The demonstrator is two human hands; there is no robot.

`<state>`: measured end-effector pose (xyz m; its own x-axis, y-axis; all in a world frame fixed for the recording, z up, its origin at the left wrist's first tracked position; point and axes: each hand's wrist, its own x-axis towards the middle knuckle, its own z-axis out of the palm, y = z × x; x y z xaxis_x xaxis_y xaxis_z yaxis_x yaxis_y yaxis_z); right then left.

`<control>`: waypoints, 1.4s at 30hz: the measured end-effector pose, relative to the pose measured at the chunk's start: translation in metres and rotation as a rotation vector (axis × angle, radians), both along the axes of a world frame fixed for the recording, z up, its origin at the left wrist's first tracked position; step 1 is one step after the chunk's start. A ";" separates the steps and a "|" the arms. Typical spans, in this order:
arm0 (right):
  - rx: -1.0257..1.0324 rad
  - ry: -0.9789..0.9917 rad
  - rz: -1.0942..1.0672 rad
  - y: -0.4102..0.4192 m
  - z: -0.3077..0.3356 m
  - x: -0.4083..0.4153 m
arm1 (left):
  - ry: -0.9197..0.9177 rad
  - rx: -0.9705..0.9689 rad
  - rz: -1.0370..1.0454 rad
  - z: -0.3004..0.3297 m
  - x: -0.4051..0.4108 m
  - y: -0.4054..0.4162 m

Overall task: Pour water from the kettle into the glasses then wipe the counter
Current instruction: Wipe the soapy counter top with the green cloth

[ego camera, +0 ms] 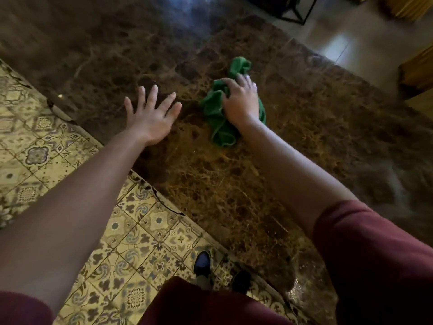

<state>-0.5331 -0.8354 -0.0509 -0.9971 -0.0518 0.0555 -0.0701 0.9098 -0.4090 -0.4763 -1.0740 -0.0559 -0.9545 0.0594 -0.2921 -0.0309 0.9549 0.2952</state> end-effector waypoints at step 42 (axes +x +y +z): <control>-0.228 0.010 0.051 -0.021 0.012 -0.048 | 0.134 0.066 0.089 -0.009 -0.003 0.006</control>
<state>-0.5808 -0.8560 -0.0393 -0.9929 -0.0873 0.0813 -0.1187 0.7889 -0.6029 -0.4795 -1.0678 -0.0650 -0.9871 -0.0120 -0.1597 -0.0702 0.9286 0.3645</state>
